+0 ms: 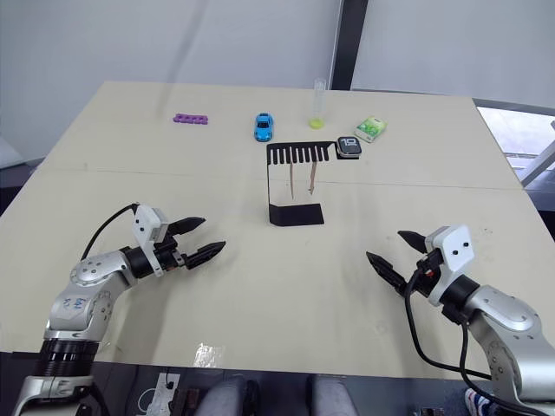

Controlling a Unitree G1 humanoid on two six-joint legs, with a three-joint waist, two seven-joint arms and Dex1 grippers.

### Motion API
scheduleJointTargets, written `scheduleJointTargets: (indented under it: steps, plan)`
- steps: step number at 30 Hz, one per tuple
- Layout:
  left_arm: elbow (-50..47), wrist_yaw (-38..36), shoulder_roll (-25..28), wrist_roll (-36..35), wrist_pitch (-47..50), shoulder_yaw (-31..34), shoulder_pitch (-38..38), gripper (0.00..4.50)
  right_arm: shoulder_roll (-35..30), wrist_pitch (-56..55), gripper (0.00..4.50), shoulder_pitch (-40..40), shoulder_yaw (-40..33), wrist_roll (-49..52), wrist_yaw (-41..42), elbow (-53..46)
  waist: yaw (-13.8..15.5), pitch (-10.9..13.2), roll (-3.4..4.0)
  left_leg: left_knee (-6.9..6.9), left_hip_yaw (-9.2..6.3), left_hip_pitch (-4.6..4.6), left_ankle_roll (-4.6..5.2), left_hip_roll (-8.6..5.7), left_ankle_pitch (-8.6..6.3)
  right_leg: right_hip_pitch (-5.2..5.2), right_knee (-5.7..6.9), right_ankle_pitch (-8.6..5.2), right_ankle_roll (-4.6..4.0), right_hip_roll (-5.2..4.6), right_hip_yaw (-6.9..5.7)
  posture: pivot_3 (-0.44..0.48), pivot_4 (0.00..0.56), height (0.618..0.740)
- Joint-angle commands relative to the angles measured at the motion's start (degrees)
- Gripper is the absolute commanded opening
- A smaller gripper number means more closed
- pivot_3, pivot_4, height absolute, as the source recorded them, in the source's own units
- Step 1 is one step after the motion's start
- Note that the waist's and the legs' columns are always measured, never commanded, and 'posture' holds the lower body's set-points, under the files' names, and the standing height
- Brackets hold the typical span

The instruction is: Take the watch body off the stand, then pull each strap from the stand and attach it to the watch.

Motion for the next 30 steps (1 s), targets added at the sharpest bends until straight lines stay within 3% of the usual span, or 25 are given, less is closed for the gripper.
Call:
scheduleJointTargets:
  steps: [1, 30]
  plan:
    - [-1.50, -0.81, 0.92, -0.38, -0.43, 0.30, -0.29, 4.50, 0.58, -1.44, 4.47, -0.21, -0.49, -0.52, -1.16, -0.78, -0.01, 0.00, 0.00, 0.00, 0.00, 0.00, 0.00, 0.00, 0.00, 0.00, 0.00, 0.00, 0.00, 0.00, 0.00, 0.000, 0.150, 0.740]
    - [0.63, 0.33, 0.09, 1.45, -2.79, 0.05, -1.68, 4.50, 1.76, -1.85, 4.47, -0.10, 1.34, -2.73, -1.64, -1.29, 0.01, 0.00, -0.01, 0.06, 0.71, 0.06, -0.03, 0.06, -0.06, -0.45, 0.20, -0.01, -0.01, 0.05, 0.52, 0.000, 0.150, 0.740]
